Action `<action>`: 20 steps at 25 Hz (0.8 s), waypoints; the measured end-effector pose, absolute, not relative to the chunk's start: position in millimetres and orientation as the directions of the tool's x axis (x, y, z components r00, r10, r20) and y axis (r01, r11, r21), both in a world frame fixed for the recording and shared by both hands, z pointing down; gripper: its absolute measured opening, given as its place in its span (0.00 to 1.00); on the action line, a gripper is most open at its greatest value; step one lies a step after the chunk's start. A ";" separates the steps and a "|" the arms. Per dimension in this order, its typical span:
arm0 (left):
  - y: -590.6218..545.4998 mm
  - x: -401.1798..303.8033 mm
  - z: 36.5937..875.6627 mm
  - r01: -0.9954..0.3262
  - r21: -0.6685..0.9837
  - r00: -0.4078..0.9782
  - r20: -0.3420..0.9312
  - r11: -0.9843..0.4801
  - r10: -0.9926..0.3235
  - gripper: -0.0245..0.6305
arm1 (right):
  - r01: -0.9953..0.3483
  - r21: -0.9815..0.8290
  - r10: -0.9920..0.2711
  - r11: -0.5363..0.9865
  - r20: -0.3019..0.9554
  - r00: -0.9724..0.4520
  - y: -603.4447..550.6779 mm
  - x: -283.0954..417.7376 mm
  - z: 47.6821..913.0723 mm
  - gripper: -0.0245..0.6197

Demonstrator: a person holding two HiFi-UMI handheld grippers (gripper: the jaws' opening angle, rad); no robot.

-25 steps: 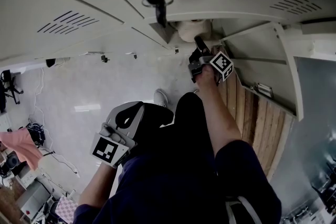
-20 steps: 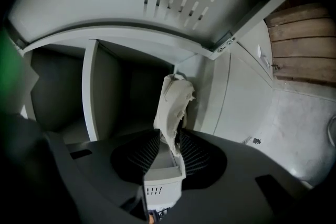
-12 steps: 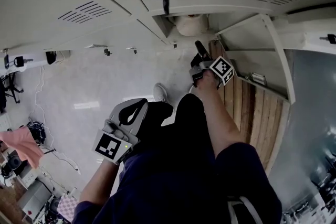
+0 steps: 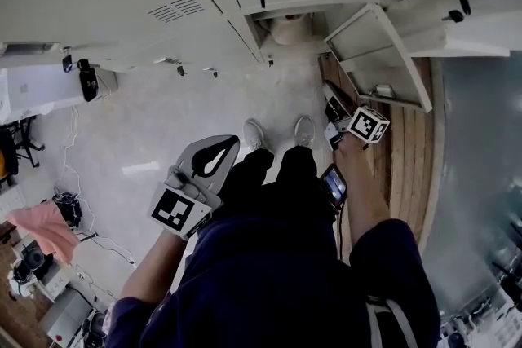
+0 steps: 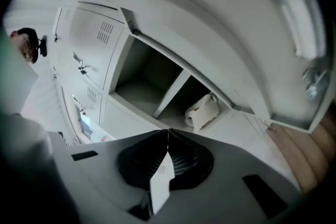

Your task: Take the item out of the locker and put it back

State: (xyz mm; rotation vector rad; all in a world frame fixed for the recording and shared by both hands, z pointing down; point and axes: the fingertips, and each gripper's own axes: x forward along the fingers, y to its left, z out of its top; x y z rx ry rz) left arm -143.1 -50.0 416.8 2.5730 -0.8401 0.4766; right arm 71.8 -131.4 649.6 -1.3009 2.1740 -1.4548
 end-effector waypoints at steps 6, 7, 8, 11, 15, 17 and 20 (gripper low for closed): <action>-51.6 -156.5 370.4 -0.590 0.198 0.785 0.370 -0.783 -0.497 0.04 | -0.737 -0.673 -0.807 0.067 0.398 -0.437 -72.8 127.7 610.0 0.05; -50.7 -158.7 364.3 -0.585 0.190 0.789 0.360 -0.788 -0.498 0.04 | -0.754 -0.652 -0.817 0.077 0.392 -0.422 -67.2 131.1 592.1 0.05; -49.7 -161.3 359.2 -0.581 0.185 0.792 0.351 -0.793 -0.499 0.04 | -0.771 -0.630 -0.827 0.098 0.379 -0.415 -63.9 130.8 569.9 0.05; -48.3 -168.3 343.2 -0.568 0.179 0.806 0.319 -0.803 -0.499 0.04 | -0.814 -0.542 -0.847 0.207 0.317 -0.426 -59.3 109.0 485.7 0.05; -52.2 -171.5 317.9 -0.550 0.166 0.827 0.241 -0.818 -0.507 0.04 | -0.833 -0.398 -0.846 0.384 0.211 -0.490 -57.8 52.2 363.0 0.05; -58.5 -171.7 302.8 -0.550 0.156 0.832 0.187 -0.820 -0.522 0.04 | -0.821 -0.343 -0.834 0.456 0.157 -0.529 -61.0 23.8 313.6 0.05; -65.6 -170.8 285.9 -0.558 0.121 0.828 0.140 -0.821 -0.542 0.04 | -0.798 -0.256 -0.808 0.545 0.096 -0.582 -64.0 -11.3 256.9 0.05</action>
